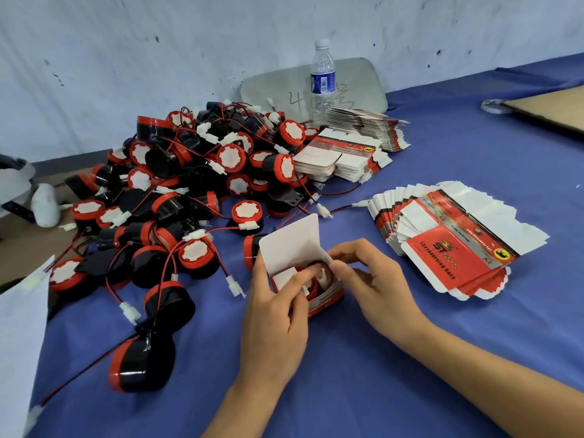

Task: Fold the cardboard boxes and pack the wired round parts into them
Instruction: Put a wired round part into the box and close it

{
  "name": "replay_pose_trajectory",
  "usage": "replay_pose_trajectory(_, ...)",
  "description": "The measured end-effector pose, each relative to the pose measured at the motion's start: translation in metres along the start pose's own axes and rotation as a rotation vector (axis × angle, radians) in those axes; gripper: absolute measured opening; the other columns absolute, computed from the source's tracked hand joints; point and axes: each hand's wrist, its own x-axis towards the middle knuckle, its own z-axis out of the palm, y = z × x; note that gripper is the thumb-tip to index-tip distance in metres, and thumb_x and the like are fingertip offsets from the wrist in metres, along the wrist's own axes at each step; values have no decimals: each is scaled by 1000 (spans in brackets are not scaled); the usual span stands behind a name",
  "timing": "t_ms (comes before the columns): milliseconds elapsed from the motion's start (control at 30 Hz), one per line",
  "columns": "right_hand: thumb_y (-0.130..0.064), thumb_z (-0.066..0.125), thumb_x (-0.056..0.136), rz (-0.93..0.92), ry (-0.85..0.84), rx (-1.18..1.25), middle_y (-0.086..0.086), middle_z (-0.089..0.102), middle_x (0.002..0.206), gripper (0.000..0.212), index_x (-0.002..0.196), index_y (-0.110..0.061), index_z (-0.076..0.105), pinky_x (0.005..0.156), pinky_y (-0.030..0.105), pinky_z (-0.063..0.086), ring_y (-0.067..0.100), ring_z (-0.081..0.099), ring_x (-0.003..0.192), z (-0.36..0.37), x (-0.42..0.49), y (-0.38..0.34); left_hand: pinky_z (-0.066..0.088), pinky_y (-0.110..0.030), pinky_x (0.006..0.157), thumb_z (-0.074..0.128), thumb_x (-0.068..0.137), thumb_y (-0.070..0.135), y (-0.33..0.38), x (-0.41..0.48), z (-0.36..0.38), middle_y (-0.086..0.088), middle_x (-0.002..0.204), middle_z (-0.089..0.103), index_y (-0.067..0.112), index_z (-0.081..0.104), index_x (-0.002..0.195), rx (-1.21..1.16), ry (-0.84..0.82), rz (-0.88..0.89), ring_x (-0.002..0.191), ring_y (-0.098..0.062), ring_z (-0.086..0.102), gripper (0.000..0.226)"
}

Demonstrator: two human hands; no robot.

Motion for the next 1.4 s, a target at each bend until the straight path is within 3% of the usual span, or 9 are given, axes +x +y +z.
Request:
replay_pose_trajectory(100, -23, 56, 93, 56, 2, 18, -10, 67, 96, 15, 105, -16, 63, 74, 18, 51, 7, 63, 91, 0, -1, 3, 47, -34, 101, 44, 92, 22, -1, 1, 1, 3, 142, 36, 40, 66, 117, -6, -25, -12, 132, -7, 41, 38)
replay_pose_trajectory(267, -11, 69, 87, 47, -44, 8, -2, 65, 99, 26, 105, -29, 62, 77, 21, 54, 11, 63, 90, 0, -1, 1, 35, -3, 94, 47, 92, 21, 1, -1, 2, 0, 138, 41, 41, 65, 115, -30, 38, 5, 125, 8, 40, 35)
replay_pose_trajectory(433, -14, 70, 85, 163, -58, 47, -9, 57, 115, 38, 117, -28, 57, 77, 22, 52, 8, 58, 85, 6, 3, 2, 33, -1, 94, 45, 91, 18, 2, 0, 1, 8, 131, 41, 54, 59, 110, -72, -6, -4, 125, 11, 38, 43)
replay_pose_trajectory(600, -16, 67, 88, 194, 31, -36, -7, 56, 115, 45, 128, -28, 51, 67, 12, 47, 4, 56, 79, 14, 11, -2, 32, 0, 91, 46, 87, 14, 2, 1, 1, 17, 126, 41, 46, 58, 116, -81, -40, -1, 123, 11, 39, 45)
replay_pose_trajectory(800, -18, 70, 83, 224, -45, -226, -9, 55, 102, 41, 111, -37, 47, 72, 45, 54, 15, 56, 71, 11, 22, -7, 31, 1, 88, 45, 86, 17, 3, 2, 5, 13, 125, 40, 42, 63, 104, -113, -46, -73, 117, 15, 41, 36)
replay_pose_trajectory(933, -6, 68, 81, 133, -85, -157, -8, 55, 95, 40, 105, -32, 49, 69, 33, 52, 13, 55, 75, 11, 22, -8, 28, 5, 88, 38, 83, 22, 5, 4, 7, 11, 131, 32, 56, 54, 103, -107, -81, -135, 113, 21, 39, 42)
replay_pose_trajectory(1033, -11, 75, 81, 87, -38, -86, -15, 61, 97, 37, 109, -25, 57, 66, 17, 50, 5, 58, 84, 8, 14, -4, 30, 4, 85, 35, 82, 29, 5, 6, 8, 12, 130, 29, 56, 55, 100, -50, -100, -160, 108, 22, 39, 38)
replay_pose_trajectory(1200, -42, 69, 79, 94, -91, 64, -11, 63, 106, 29, 100, -23, 72, 71, 17, 50, 9, 61, 92, 2, 9, -3, 39, -21, 92, 32, 80, 35, 3, 9, 7, 18, 124, 31, 51, 57, 110, -67, -109, -236, 105, 12, 43, 43)
replay_pose_trajectory(1400, -12, 67, 89, 185, -128, 49, -12, 61, 116, 11, 89, -19, 75, 79, 14, 46, 1, 60, 96, 0, 18, 0, 35, -3, 84, 40, 75, 12, 11, 5, 10, 13, 121, 40, 38, 41, 108, -334, 13, -241, 109, 10, 42, 42)
